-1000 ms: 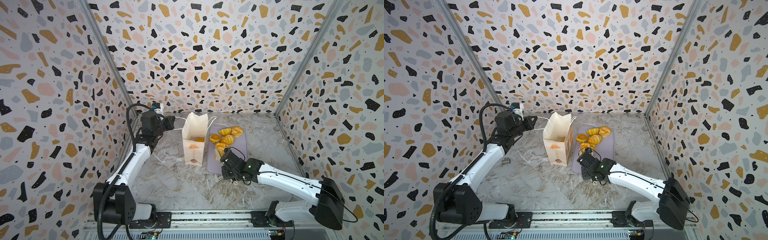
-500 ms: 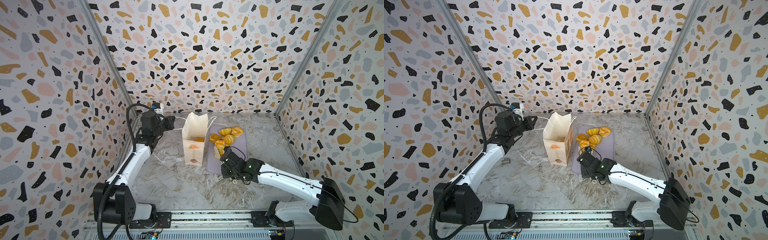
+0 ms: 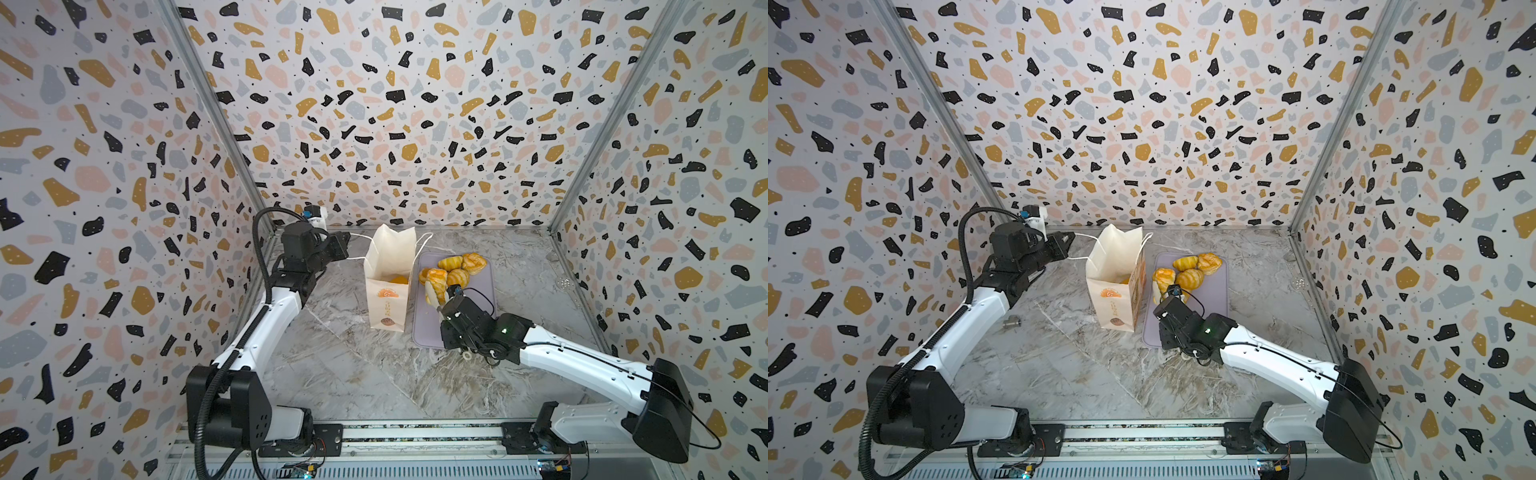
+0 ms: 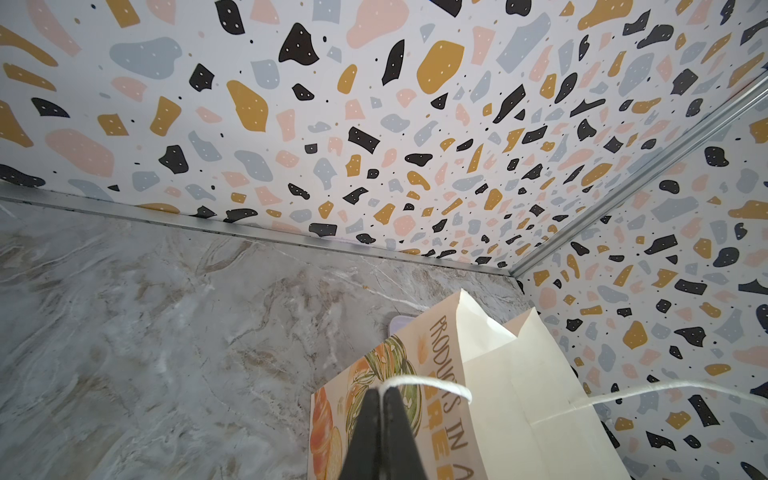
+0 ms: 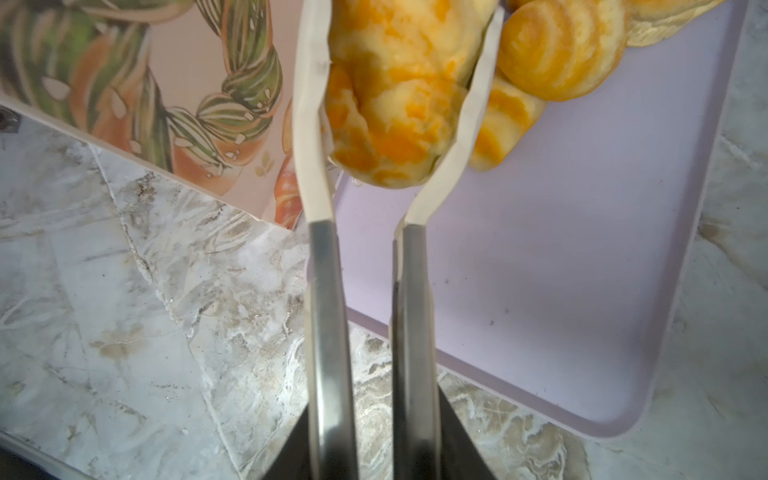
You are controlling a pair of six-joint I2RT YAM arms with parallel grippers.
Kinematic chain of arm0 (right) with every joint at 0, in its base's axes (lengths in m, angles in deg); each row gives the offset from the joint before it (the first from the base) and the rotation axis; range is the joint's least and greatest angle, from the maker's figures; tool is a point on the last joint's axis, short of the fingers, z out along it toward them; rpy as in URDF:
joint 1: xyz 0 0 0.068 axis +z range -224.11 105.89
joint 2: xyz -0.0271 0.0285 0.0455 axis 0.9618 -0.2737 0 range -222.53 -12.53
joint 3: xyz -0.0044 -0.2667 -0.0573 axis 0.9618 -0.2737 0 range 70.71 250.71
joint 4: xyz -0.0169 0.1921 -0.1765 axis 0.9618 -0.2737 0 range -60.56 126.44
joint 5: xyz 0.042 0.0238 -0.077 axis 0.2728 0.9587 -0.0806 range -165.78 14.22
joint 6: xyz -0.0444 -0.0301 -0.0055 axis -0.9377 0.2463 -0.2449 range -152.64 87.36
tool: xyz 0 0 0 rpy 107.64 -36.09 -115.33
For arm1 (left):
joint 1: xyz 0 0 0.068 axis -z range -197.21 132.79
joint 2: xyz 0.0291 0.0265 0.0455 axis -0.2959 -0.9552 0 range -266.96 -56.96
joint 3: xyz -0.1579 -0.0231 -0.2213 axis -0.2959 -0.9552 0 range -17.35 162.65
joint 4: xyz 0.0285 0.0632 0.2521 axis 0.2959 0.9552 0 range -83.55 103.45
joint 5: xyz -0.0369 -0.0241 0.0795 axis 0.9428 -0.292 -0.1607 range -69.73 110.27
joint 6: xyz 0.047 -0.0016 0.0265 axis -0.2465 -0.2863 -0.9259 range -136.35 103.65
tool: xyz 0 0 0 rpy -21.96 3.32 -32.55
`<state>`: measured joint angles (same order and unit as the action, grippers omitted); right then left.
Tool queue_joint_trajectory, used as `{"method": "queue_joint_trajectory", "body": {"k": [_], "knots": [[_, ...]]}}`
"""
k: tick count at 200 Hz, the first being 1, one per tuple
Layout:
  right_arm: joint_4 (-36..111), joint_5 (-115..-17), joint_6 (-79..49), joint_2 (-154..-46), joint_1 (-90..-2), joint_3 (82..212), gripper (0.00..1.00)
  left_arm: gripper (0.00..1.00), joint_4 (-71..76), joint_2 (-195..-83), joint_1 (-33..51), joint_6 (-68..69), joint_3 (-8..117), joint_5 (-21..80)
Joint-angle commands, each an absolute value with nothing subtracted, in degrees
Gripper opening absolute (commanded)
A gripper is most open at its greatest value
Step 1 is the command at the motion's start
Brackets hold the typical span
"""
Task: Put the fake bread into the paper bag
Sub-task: 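Lift the twisted roll with the tongs toward the paper bag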
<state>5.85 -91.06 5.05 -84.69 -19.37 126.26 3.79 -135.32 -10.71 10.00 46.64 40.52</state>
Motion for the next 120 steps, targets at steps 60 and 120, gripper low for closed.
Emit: {"method": "queue_joint_trajectory", "body": {"k": [60, 120], "knots": [[15.4, -93.5, 3.1, -78.2, -19.6, 127.2, 0.34, 0.00, 2.2, -133.7, -10.5, 9.8, 45.8, 40.4], [17.2, -94.1, 3.1, -76.1, -19.7, 126.5, 0.34, 0.00, 2.3, -133.6, -10.5, 9.8, 45.9, 40.5]]}}
